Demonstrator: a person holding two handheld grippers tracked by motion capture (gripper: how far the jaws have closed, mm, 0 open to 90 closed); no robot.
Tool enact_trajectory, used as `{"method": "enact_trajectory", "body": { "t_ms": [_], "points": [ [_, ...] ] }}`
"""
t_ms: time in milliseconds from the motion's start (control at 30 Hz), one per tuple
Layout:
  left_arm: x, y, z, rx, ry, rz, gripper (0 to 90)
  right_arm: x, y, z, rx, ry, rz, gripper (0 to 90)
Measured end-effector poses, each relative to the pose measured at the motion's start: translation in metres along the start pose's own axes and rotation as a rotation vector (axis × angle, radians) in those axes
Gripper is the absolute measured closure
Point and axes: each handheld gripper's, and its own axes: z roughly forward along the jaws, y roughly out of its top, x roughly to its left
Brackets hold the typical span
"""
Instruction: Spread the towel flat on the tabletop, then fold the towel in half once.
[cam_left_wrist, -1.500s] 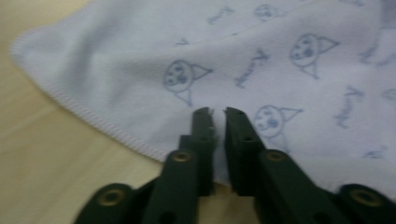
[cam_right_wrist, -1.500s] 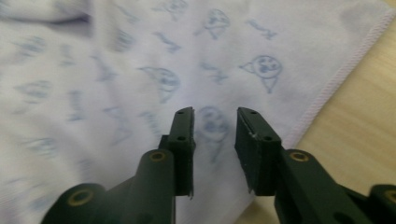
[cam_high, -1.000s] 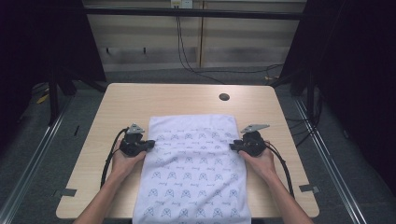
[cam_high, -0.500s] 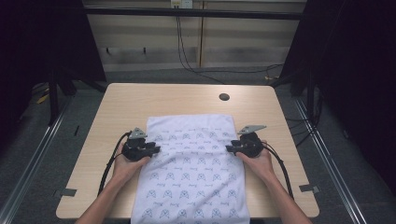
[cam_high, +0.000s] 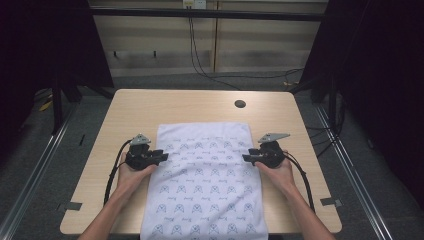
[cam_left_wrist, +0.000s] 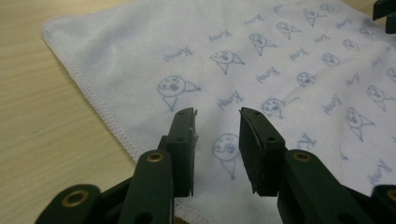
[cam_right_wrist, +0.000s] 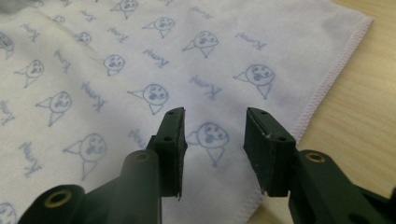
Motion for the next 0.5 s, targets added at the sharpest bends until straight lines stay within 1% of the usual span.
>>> {"method": "enact_trajectory", "body": {
  "t_ms": [33, 67, 133, 167, 200, 233, 300, 333, 400, 433, 467, 500],
  "points": [
    [0.001, 0.000, 0.000, 0.002, -0.005, -0.008, 66.2, -0.001, 0.000, 0.000, -0.004, 0.009, 0.007, 59.9],
    [0.003, -0.001, 0.000, 0.004, 0.004, -0.003, 65.9, -0.001, 0.000, 0.000, -0.005, 0.013, 0.010, 60.2],
    [0.006, 0.000, 0.002, 0.013, -0.001, 0.004, 65.9, 0.000, 0.002, 0.001, -0.003, 0.014, 0.005, 59.9],
    [0.007, 0.000, 0.004, 0.005, 0.002, 0.000, 65.4, 0.000, 0.003, 0.001, -0.008, 0.018, 0.000, 59.5],
    [0.010, 0.001, 0.006, 0.008, 0.007, -0.001, 65.1, 0.000, 0.004, 0.002, -0.009, 0.020, 0.007, 59.0],
    [0.011, 0.002, 0.009, 0.030, 0.017, -0.003, 66.7, 0.000, 0.006, 0.003, -0.008, 0.022, 0.003, 58.1],
    [0.013, 0.002, 0.015, 0.050, 0.005, -0.004, 67.1, 0.000, 0.008, 0.006, 0.004, 0.023, 0.002, 57.2],
    [0.012, 0.001, 0.016, 0.045, 0.014, 0.010, 68.8, -0.001, 0.009, 0.008, 0.006, 0.011, -0.007, 56.5],
    [0.008, 0.002, 0.016, 0.058, 0.035, 0.040, 71.1, -0.001, 0.009, 0.012, 0.022, -0.006, -0.007, 56.7],
    [0.006, 0.002, 0.015, 0.063, 0.050, 0.062, 73.6, -0.002, 0.008, 0.014, 0.032, -0.006, -0.010, 58.5],
    [0.005, 0.002, 0.015, 0.068, 0.060, 0.071, 75.2, -0.001, 0.006, 0.016, 0.065, -0.014, -0.016, 62.3],
    [0.006, 0.002, 0.015, 0.069, 0.061, 0.076, 77.8, 0.000, 0.004, 0.016, 0.051, -0.025, -0.036, 66.2]
  ]
}}
